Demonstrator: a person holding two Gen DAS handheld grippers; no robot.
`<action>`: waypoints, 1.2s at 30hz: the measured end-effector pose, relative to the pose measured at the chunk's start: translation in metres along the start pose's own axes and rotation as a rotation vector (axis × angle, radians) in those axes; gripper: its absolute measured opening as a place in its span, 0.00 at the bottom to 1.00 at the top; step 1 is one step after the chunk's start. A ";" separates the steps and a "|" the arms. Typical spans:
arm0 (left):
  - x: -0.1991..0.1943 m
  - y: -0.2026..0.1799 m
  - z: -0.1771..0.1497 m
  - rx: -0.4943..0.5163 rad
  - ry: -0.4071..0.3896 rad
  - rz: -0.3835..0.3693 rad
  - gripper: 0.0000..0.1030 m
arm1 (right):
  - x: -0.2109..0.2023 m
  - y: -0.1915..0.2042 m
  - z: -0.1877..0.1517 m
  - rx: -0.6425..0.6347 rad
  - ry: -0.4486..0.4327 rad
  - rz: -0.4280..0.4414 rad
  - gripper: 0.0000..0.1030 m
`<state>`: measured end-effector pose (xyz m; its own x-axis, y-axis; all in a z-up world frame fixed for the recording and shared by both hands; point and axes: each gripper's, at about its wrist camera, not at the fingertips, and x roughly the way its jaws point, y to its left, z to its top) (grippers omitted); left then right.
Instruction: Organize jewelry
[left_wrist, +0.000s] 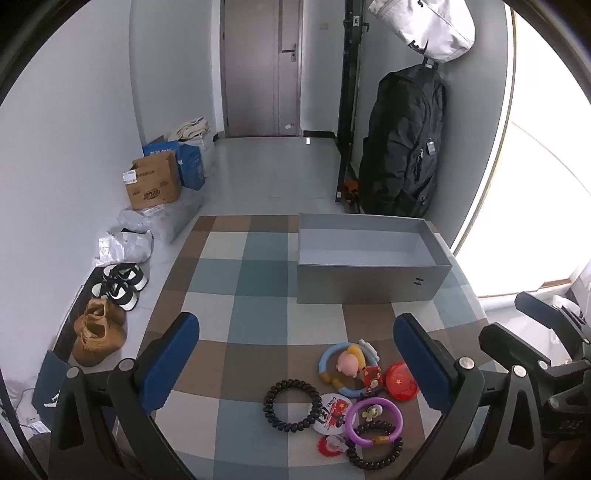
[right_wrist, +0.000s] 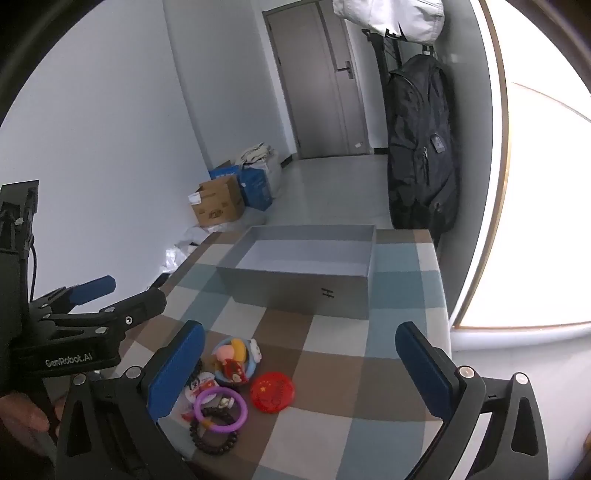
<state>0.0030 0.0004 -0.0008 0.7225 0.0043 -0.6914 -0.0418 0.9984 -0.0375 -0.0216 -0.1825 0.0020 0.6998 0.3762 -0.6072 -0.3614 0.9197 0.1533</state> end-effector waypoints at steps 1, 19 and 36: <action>0.001 0.000 0.000 0.002 -0.001 0.001 0.99 | 0.000 0.001 0.000 -0.002 0.000 -0.001 1.00; -0.002 0.000 -0.005 0.004 -0.004 -0.008 0.99 | 0.000 0.000 -0.003 0.001 0.001 -0.002 1.00; 0.000 0.000 -0.009 -0.007 0.001 -0.013 0.99 | 0.001 0.000 -0.003 -0.004 0.001 -0.004 1.00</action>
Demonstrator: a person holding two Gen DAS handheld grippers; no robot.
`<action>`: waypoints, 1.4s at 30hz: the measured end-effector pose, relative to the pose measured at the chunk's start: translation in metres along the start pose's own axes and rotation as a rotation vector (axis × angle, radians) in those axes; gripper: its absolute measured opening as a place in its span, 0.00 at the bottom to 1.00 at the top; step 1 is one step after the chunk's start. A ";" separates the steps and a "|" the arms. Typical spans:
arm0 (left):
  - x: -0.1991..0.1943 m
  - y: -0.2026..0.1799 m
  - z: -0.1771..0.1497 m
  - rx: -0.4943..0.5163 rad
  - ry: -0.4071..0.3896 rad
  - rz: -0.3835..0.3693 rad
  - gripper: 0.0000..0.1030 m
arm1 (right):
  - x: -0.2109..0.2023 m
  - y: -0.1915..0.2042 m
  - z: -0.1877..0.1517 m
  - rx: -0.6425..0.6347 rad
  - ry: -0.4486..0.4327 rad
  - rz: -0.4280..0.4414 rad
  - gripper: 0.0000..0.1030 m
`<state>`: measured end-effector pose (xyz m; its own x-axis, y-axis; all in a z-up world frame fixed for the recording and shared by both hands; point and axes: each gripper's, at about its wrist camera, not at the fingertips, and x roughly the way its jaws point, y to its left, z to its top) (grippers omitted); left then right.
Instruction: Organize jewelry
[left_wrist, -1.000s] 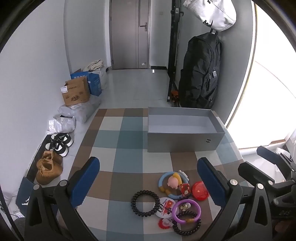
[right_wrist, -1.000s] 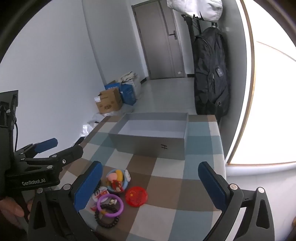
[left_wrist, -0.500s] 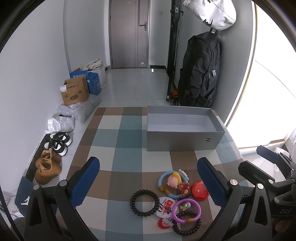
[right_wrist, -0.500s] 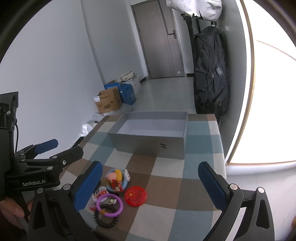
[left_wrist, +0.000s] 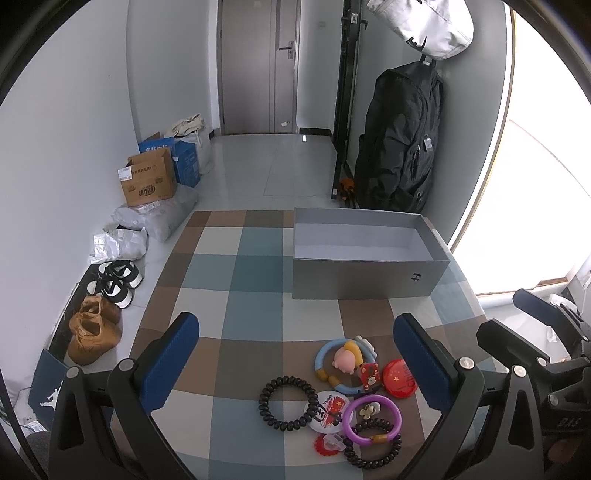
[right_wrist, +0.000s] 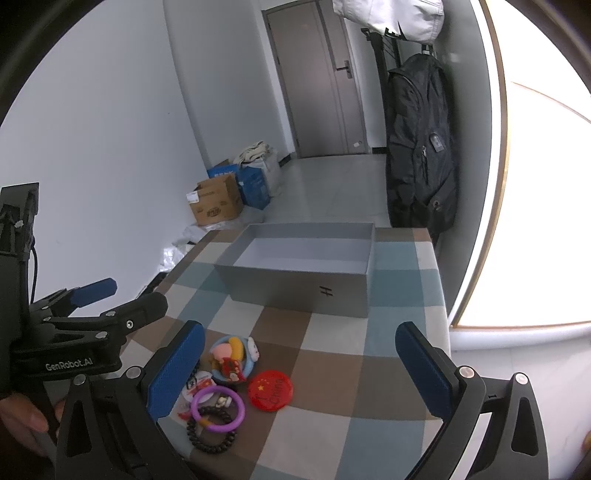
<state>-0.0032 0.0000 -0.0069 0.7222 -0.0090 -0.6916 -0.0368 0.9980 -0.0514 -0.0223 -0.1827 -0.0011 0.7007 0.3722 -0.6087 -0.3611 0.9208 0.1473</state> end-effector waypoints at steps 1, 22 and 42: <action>0.000 0.000 0.000 -0.002 0.001 -0.001 0.99 | 0.000 0.000 0.000 0.001 -0.001 0.000 1.00; 0.010 0.006 -0.003 -0.023 0.034 -0.001 0.99 | -0.002 -0.003 0.000 0.007 0.006 -0.015 1.00; 0.033 0.042 -0.006 -0.106 0.186 -0.049 0.99 | 0.025 0.013 -0.026 0.041 0.192 0.125 0.98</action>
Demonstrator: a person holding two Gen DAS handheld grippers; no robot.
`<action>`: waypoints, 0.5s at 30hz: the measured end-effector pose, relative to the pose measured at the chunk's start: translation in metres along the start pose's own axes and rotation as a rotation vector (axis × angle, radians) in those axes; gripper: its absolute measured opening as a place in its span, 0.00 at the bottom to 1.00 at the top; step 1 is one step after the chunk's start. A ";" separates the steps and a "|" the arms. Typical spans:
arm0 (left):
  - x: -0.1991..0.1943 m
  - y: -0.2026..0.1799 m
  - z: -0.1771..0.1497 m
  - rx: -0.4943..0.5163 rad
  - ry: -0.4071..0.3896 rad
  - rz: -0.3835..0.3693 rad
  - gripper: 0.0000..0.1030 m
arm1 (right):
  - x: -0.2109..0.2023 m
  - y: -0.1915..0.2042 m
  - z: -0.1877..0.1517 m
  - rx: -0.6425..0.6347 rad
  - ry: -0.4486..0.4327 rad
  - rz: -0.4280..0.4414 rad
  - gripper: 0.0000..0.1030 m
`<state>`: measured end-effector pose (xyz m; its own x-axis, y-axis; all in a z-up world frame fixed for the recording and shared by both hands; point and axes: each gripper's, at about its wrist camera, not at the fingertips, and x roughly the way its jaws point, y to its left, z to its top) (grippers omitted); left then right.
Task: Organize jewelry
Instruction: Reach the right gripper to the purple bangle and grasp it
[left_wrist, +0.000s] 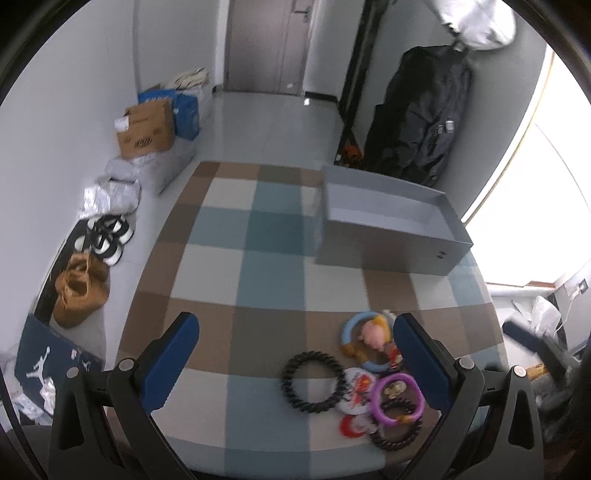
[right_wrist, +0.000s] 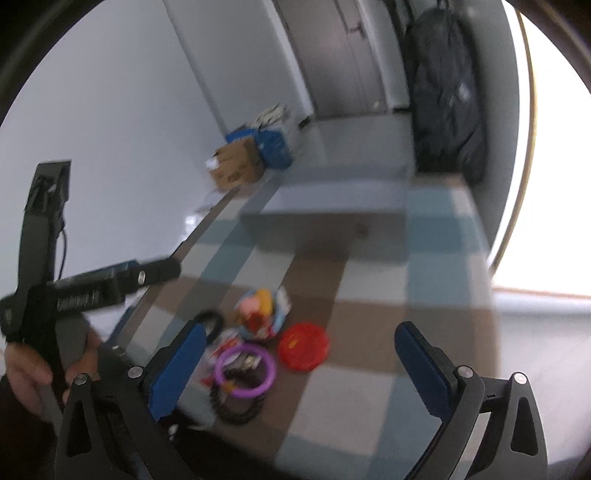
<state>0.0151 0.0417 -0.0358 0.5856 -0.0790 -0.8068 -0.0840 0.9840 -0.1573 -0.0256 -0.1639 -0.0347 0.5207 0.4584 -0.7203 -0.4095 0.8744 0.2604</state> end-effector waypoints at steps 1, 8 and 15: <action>0.002 0.004 0.001 -0.012 0.013 0.005 0.99 | 0.006 0.002 -0.003 0.006 0.029 0.014 0.93; 0.008 0.033 0.005 -0.068 0.054 0.003 0.99 | 0.034 0.032 -0.022 -0.076 0.156 0.045 0.87; 0.012 0.047 0.002 -0.091 0.095 -0.007 0.99 | 0.046 0.047 -0.028 -0.161 0.188 0.011 0.79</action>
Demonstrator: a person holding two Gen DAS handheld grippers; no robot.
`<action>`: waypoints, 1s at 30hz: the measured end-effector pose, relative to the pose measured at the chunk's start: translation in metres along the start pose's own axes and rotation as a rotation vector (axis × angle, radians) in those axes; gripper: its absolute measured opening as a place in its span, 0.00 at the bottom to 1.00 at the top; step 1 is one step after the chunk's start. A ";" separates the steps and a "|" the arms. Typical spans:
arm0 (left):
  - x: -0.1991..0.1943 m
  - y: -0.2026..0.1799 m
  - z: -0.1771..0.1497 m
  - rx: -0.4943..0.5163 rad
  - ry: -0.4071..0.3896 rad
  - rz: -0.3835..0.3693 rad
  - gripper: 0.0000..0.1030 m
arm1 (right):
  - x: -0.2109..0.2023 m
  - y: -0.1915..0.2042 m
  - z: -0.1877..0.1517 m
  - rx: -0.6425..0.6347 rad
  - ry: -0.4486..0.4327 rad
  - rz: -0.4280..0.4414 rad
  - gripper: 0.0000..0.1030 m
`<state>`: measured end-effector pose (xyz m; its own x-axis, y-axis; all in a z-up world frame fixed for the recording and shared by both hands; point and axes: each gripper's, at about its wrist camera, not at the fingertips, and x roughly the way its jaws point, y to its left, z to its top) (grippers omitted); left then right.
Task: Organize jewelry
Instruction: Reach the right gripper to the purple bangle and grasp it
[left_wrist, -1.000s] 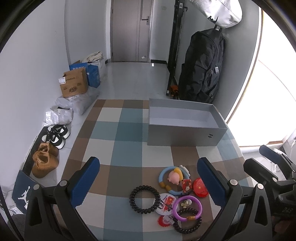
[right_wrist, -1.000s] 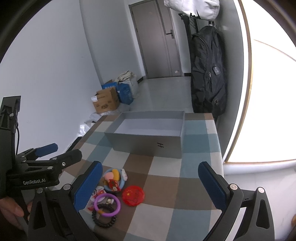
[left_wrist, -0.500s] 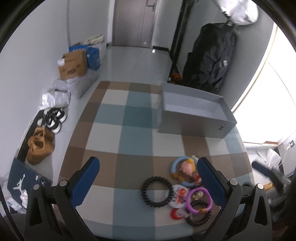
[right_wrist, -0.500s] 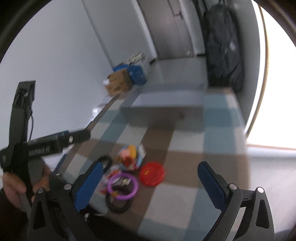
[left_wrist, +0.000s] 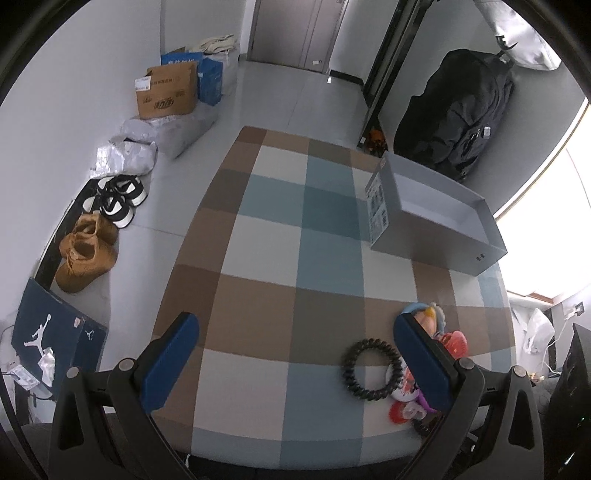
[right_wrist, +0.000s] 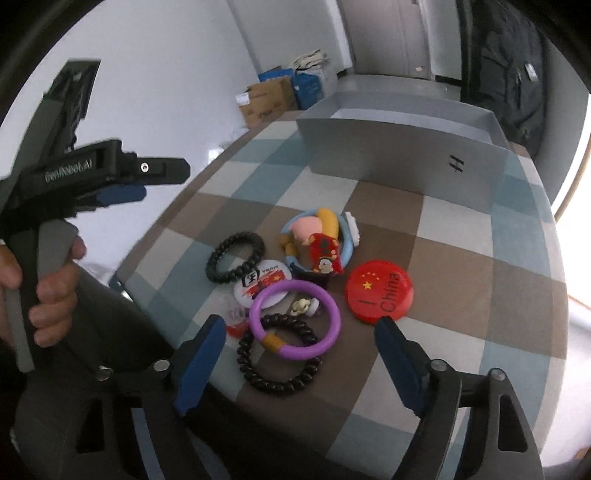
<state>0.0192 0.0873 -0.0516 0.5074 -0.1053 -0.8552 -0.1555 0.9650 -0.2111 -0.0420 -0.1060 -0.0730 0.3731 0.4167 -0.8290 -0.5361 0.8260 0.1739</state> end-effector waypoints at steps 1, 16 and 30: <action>0.000 0.001 0.000 -0.003 0.005 -0.006 0.99 | 0.002 0.001 0.000 -0.008 0.003 -0.007 0.75; 0.008 0.006 -0.008 0.016 0.071 0.015 0.99 | 0.003 0.008 0.000 -0.057 -0.007 -0.025 0.47; 0.018 -0.020 -0.028 0.136 0.121 -0.036 0.99 | -0.024 -0.013 0.004 0.046 -0.083 0.033 0.46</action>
<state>0.0082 0.0594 -0.0759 0.4034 -0.1602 -0.9009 -0.0191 0.9829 -0.1833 -0.0407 -0.1249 -0.0529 0.4179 0.4724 -0.7760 -0.5149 0.8269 0.2261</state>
